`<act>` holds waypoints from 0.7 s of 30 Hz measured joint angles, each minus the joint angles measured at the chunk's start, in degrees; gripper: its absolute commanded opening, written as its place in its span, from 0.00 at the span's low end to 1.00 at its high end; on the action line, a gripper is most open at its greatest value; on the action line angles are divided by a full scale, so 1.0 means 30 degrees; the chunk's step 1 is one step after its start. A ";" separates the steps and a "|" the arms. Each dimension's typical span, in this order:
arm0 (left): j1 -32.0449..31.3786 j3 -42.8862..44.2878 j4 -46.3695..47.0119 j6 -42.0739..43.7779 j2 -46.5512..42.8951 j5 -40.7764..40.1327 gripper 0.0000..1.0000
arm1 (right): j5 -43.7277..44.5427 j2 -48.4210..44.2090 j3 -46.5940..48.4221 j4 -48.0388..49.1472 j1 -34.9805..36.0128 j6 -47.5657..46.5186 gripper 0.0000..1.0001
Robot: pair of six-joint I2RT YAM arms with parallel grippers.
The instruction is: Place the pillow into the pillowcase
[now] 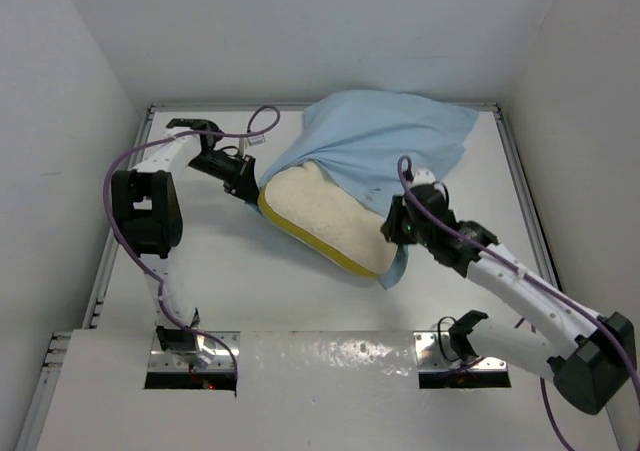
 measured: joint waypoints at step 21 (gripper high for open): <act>0.0000 -0.0911 0.0998 -0.0459 -0.1297 -0.1100 0.00 | 0.0823 0.3220 -0.9602 0.7905 -0.0240 0.2943 0.00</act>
